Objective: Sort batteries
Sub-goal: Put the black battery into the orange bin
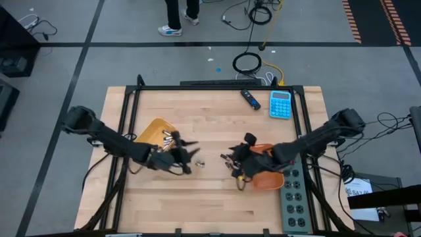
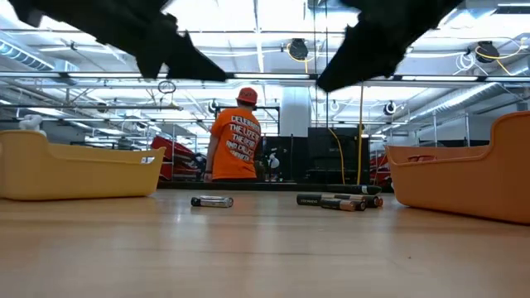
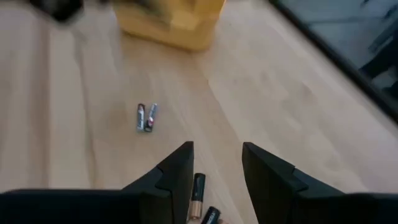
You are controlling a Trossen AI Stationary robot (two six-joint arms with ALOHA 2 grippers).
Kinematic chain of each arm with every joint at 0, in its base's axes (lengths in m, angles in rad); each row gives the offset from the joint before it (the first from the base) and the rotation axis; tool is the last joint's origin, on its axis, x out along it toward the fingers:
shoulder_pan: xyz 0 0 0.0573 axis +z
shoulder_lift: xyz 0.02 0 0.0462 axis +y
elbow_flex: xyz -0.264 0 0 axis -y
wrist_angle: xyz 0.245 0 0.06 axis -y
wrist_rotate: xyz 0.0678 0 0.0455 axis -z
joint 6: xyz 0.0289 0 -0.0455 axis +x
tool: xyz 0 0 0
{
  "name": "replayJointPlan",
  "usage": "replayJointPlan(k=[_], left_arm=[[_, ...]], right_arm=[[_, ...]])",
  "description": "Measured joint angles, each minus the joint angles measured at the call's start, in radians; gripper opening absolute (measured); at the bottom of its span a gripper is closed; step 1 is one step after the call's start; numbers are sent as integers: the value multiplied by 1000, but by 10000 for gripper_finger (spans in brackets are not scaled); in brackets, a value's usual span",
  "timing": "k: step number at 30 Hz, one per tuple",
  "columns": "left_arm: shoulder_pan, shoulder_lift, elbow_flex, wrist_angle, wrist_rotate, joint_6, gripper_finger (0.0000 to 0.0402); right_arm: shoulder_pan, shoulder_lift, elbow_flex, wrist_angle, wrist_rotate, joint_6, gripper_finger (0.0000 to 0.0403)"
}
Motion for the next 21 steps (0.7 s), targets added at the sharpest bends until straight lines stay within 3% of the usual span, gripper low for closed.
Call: replayJointPlan(k=[7, 15, 21], left_arm=[[8, -152, -106, -5, -249, -50, 139], [33, -159, -154, -21, -290, -79, 138], [32, -159, -155, -18, -214, -94, 138]], right_arm=[[-123, 170, 128, -44, -263, -45, 130], [-217, 343, 309, -283, -411, -92, 130], [-270, 402, 319, -289, -474, -107, 130]])
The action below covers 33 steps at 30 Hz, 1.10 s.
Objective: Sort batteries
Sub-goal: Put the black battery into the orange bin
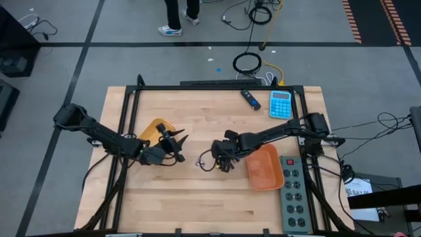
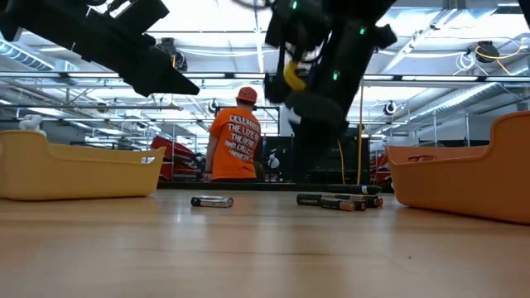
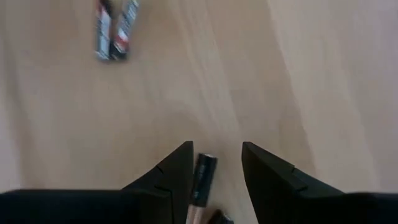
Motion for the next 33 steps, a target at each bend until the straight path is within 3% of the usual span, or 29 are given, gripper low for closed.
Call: replayJointPlan(k=[7, 17, 21, 26, 33], left_arm=[[-1, 0, 0, 0, 72, -12, 138], [-1, 0, 0, 1, 87, -13, 138], [-1, 0, 0, 0, 95, -21, 138], [-1, 0, 0, 0, 96, -22, 138], [-1, 0, 0, 0, 96, -31, 138]], right_arm=[[-12, 43, 0, -3, -35, -9, 130], [-11, 65, -5, -21, -43, 13, 125], [-11, 65, -12, -28, -46, 14, 92], [-12, 67, -12, -37, -50, 8, 22], [-10, 60, -4, -27, -35, -17, 21]])
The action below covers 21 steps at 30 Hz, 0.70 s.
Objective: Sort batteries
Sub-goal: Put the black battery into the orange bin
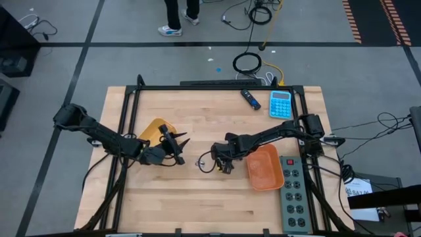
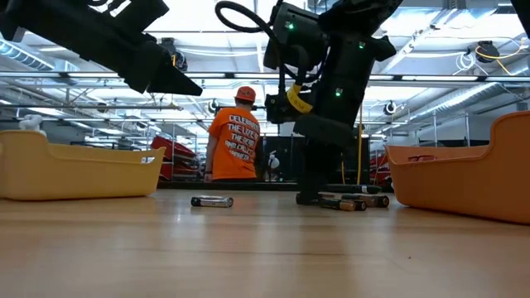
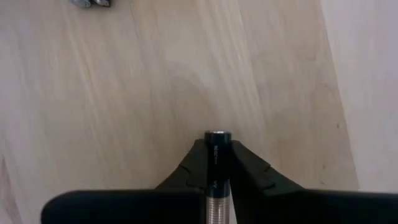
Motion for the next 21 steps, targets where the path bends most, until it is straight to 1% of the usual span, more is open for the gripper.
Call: replayJointPlan(k=[3, 5, 8, 10, 14, 17, 19, 21], left_arm=[[0, 0, 0, 0, 0, -3, 138], [0, 0, 0, -7, 0, -8, 138], [0, 0, 0, -51, 0, -44, 138], [0, 0, 0, -77, 0, -68, 138], [0, 0, 0, -88, 0, -88, 138], [0, 0, 0, -86, 5, -109, 138], [0, 0, 0, -85, 16, -110, 138], [0, 0, 0, -76, 34, -111, 138]], right_arm=[[23, -35, 21, -26, 62, -4, 21], [51, -89, 37, -49, 94, 7, 20], [111, -162, 38, -149, 139, 73, 21], [153, -202, 35, -238, 164, 143, 21], [234, -289, 38, -435, 170, 323, 20], [290, -316, 36, -580, 167, 477, 22], [314, -327, 36, -643, 171, 562, 39], [328, -326, 36, -682, 175, 609, 72]])
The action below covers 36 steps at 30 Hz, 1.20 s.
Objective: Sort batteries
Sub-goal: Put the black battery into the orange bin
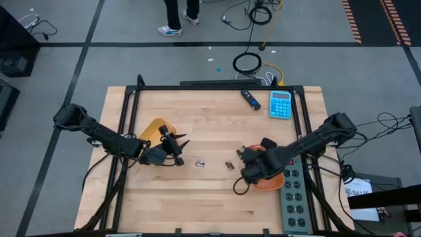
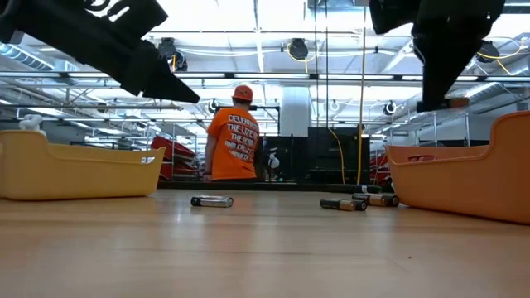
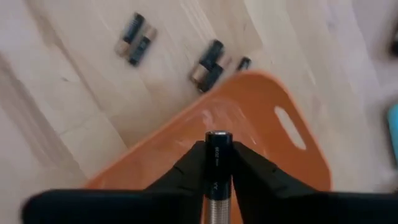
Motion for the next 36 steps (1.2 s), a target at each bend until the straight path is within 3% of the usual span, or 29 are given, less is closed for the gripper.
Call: replayJointPlan(k=[5, 9, 17, 22, 28, 36], left_arm=[[0, 0, 0, 15, 19, 5, 138], [1, 0, 0, 39, 19, 34, 138], [2, 0, 0, 80, 19, 83, 138], [3, 0, 0, 82, 19, 89, 138], [24, 0, 0, 79, 24, 90, 138], [81, 0, 0, 86, 75, 133, 138]], right_arm=[[10, -3, 0, -12, -2, 33, 163], [-29, -10, 0, 14, -1, -6, 190], [-244, -10, 2, 141, -106, -239, 170], [-423, 24, 2, 122, -291, -319, 160], [-583, 110, 2, 61, -440, -448, 160], [-675, 214, 2, 19, -518, -525, 160]])
